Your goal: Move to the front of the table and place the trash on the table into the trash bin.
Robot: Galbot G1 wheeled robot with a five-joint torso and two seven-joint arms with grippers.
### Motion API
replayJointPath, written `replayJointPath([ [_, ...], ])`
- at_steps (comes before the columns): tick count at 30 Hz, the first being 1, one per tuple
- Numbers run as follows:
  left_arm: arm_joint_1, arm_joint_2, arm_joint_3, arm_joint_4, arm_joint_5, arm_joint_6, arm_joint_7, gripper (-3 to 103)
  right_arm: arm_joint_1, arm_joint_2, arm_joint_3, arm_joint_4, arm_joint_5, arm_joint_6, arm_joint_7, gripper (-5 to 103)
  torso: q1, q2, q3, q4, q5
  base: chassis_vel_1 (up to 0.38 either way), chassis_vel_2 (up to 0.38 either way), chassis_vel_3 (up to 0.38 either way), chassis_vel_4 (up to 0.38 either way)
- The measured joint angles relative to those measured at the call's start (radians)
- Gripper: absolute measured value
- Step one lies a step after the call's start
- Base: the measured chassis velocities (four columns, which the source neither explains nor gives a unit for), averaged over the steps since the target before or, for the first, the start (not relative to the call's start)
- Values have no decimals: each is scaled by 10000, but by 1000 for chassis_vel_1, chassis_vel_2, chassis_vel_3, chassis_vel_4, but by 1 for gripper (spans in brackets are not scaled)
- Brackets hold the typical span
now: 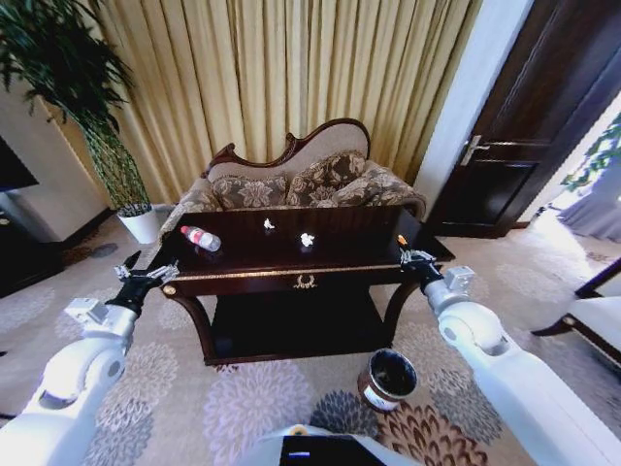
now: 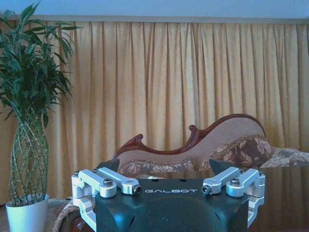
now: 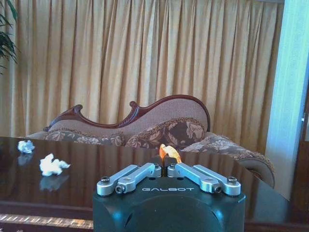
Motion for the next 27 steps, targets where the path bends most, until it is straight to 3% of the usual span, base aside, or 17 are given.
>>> replayJointPath([
  [17,18,-73,76,-21,79,-79,6,100,-425,470,-8,-227,-318,243,114,1,0,1,0,-3,0,93,-91,-94,106],
  [19,45,-126,64,-8,83,-105,17,100,-1315,1090,175,-760,-1009,221,-186,1,8,-4,3,-3,1,0,0,0,0],
  [25,51,-171,72,33,83,-119,24,100,-1612,1506,129,-2081,-1732,303,-659,1,3,-2,0,-3,1,0,0,0,0],
  [27,44,-191,73,63,83,-123,31,100,-1427,1623,14,-3309,-2152,585,-1212,1,3,-1,1,-3,3,0,0,0,0],
])
